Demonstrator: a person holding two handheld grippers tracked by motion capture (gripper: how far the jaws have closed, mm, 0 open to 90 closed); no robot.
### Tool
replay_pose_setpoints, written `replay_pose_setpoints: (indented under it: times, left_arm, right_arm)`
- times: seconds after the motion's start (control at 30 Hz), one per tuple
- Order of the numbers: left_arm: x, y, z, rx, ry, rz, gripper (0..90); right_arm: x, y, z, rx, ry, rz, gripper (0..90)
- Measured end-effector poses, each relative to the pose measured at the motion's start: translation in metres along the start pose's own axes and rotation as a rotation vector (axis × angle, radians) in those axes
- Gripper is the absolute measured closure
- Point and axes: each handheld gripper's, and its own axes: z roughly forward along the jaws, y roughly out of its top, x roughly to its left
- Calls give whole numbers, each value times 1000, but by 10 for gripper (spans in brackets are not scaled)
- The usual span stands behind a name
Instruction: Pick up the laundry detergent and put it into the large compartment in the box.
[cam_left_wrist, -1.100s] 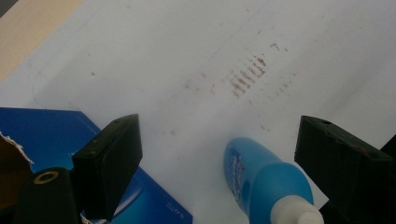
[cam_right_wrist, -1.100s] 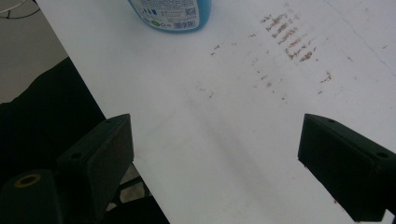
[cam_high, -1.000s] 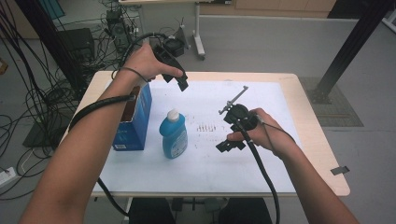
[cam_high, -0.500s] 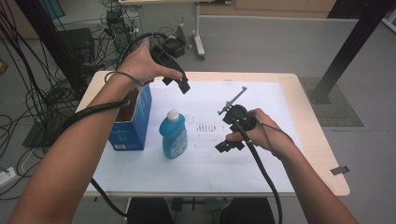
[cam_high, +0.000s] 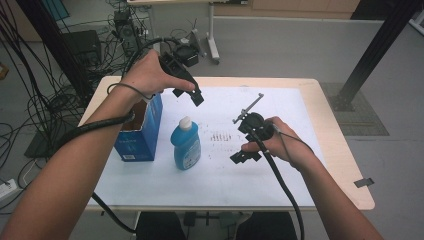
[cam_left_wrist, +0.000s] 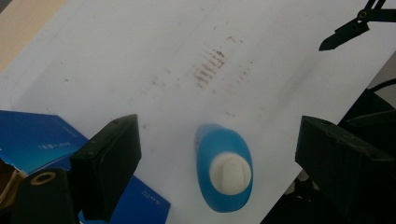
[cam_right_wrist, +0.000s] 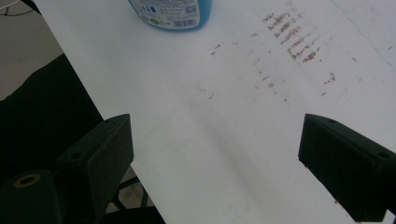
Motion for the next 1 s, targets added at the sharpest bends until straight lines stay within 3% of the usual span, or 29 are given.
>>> replay_pose_setpoints:
  times: [0.23, 0.53, 1.0]
  left_arm:
    - [-5, -6, 5, 14, -1, 8, 146]
    - [-7, -14, 11, 25, -4, -11, 143]
    - [-11, -23, 31, 61, 18, -26, 142]
  right_arm:
    - [0, -1, -1, 2, -1, -2, 100]
    - [2, -1, 1, 2, 2, -4, 101]
    - [4, -1, 2, 8, 2, -9, 102]
